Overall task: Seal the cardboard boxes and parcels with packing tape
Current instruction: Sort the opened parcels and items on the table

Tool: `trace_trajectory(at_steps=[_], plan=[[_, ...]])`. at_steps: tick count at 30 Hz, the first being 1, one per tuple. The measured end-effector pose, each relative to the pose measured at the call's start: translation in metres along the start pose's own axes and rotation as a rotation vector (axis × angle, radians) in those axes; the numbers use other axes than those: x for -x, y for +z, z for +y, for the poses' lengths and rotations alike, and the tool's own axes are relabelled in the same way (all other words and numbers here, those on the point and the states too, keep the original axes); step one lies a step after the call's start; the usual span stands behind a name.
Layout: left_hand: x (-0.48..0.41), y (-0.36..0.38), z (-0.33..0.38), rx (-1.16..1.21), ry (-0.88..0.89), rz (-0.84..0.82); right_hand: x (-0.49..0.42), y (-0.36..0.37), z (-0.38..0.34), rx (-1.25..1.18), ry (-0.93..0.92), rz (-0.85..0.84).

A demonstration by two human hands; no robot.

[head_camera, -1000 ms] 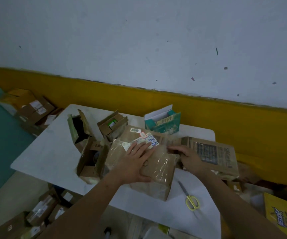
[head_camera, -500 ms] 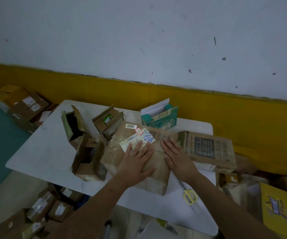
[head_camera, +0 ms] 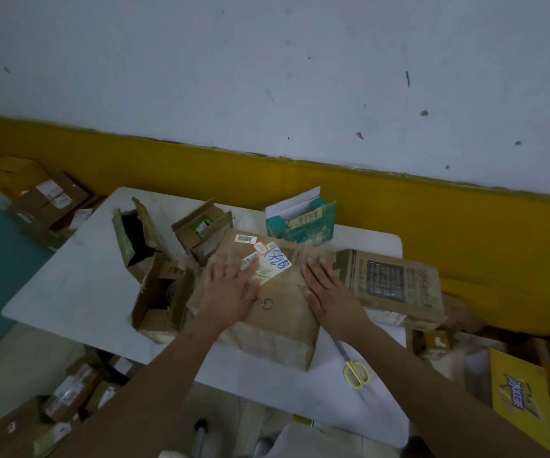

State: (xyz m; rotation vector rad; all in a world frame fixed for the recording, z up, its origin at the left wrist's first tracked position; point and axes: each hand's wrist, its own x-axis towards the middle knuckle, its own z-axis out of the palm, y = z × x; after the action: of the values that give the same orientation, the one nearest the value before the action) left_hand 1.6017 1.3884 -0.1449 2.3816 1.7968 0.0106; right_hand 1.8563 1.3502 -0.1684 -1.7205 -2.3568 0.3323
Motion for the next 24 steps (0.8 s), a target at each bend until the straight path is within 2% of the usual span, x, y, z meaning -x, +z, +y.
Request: trace_trajectory(at_steps=[2,9,12,13,15,17,18,19,21,22,24], plan=[[-0.001,0.0,-0.006,-0.042,-0.083,-0.008,0.001,0.0,0.0,0.012,0.009,0.0],[0.0,-0.001,-0.002,-0.069,-0.077,-0.058,0.003,-0.004,-0.002,0.019,0.04,-0.011],[0.005,-0.008,0.006,-0.024,-0.103,-0.076,0.007,-0.013,-0.005,-0.049,0.023,-0.018],[0.011,-0.009,0.014,0.016,-0.105,-0.013,0.011,-0.015,-0.005,-0.084,0.018,0.003],[0.037,-0.006,0.036,0.161,-0.022,0.231,0.027,-0.016,-0.005,-0.159,0.056,0.144],[0.072,0.01,0.058,0.32,0.168,0.491,0.053,-0.005,0.004,-0.266,0.201,0.277],[0.09,0.021,0.066,0.351,0.243,0.545,0.067,0.005,0.009,-0.318,0.295,0.303],[0.107,0.033,0.072,0.36,0.285,0.537,0.082,0.018,0.014,-0.347,0.381,0.299],[0.132,0.058,0.075,0.388,0.27,0.397,0.109,0.045,0.021,-0.349,0.478,0.206],[0.141,0.07,0.075,0.421,0.201,0.274,0.121,0.056,0.022,-0.351,0.494,0.118],[0.152,0.093,0.074,0.481,-0.046,-0.036,0.138,0.077,0.019,-0.377,0.481,-0.113]])
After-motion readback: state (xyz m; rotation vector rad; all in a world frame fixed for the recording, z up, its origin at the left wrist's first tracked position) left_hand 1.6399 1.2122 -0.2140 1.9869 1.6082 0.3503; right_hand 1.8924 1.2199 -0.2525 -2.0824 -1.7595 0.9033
